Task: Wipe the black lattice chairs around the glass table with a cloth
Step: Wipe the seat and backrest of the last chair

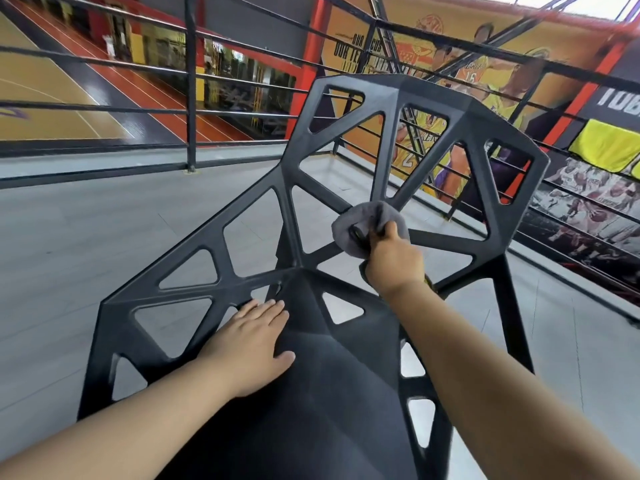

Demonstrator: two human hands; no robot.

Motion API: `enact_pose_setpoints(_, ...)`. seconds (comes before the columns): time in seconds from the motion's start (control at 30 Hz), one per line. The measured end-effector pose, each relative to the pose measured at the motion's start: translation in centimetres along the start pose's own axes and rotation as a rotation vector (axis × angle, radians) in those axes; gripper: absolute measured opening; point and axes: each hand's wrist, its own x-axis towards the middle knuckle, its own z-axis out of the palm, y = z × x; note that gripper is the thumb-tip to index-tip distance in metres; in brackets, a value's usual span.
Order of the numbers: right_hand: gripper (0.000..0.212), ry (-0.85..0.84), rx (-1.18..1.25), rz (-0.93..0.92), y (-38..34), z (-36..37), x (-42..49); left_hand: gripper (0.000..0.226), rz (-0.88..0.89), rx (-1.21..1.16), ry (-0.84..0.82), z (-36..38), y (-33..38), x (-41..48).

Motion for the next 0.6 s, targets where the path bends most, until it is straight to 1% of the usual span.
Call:
enact_pose_setpoints(0.07,0.036,-0.057,-0.002,0.022,0.0,0.8,-1.0,0.071,0.003,-0.003,-0.01,-0.2,0.1,0.0)
enact_pose_setpoints(0.17,0.037,-0.149,-0.002,0.088,0.8,1.4,-3.1,0.07,-0.002,-0.006,-0.015,-0.2,0.2,-0.1)
enact_pose_setpoints(0.27,0.038,-0.311,-0.05,0.165,1.2,2.1,-5.7,0.069,0.002,0.016,-0.028,-0.4,0.3,-0.2)
enact_pose_setpoints(0.33,0.038,-0.377,-0.079,0.192,1.5,1.6,-6.8,0.069,-0.001,0.026,-0.037,-0.4,0.2,-0.4)
enact_pose_setpoints(0.43,0.039,-0.447,-0.149,0.183,1.9,-0.5,-7.0,0.069,-0.007,0.029,-0.038,-0.4,0.3,-0.4)
enact_pose_setpoints(0.47,0.038,-0.431,-0.163,0.175,1.9,-1.2,-7.1,0.069,-0.01,0.029,-0.034,-0.4,0.3,-0.3)
enact_pose_setpoints(0.5,0.035,-0.376,-0.153,0.164,1.7,-1.5,-7.2,0.069,-0.012,0.027,-0.029,-0.4,0.3,-0.3)
enact_pose_setpoints(0.6,0.029,-0.132,-0.047,0.095,-0.4,-1.3,-8.0,0.069,-0.008,0.02,-0.01,-0.2,0.3,-0.1)
